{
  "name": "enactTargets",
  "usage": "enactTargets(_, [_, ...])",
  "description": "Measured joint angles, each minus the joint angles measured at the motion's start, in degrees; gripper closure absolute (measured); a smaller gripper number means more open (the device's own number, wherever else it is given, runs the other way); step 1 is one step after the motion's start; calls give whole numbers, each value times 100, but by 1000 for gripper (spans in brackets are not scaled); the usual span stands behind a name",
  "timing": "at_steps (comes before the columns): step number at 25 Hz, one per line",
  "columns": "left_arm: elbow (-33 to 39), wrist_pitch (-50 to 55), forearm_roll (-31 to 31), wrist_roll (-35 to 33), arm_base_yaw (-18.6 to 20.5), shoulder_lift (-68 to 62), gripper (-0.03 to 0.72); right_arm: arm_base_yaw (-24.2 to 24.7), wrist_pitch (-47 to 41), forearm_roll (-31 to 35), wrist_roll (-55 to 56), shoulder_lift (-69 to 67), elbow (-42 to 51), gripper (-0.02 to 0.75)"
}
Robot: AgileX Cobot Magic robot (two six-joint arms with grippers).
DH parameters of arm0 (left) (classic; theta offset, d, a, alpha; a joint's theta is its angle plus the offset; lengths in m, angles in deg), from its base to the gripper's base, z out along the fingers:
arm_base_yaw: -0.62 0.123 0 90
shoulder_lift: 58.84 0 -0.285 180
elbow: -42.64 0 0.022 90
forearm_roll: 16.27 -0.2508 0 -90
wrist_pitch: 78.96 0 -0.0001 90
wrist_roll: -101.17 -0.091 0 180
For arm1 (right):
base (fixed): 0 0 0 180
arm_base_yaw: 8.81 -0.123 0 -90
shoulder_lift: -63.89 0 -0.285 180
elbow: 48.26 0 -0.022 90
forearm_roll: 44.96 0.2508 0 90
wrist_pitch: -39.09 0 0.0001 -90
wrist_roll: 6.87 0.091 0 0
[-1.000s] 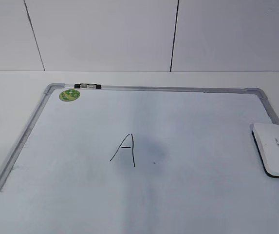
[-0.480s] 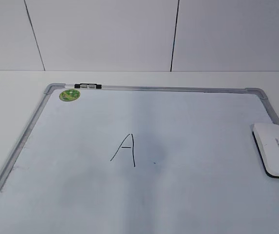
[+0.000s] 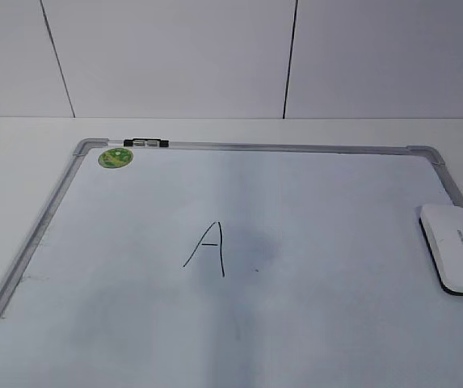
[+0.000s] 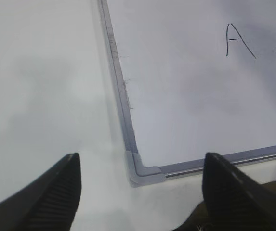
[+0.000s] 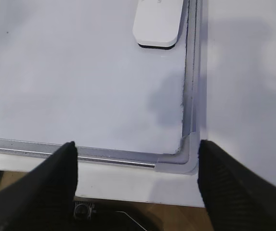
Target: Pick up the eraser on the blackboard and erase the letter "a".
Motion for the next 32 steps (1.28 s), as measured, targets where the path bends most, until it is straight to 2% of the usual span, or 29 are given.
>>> enactTargets(11, [613, -304, -123, -22, 0, 0, 103, 0, 378, -35, 0, 0, 139, 145])
enactTargets(26, [688, -490, -145, -34, 0, 0, 120, 0, 642, -37, 0, 0, 270, 145])
enactTargets(32, [688, -470, -82, -34, 0, 0, 150, 0, 645, -37, 0, 0, 270, 145])
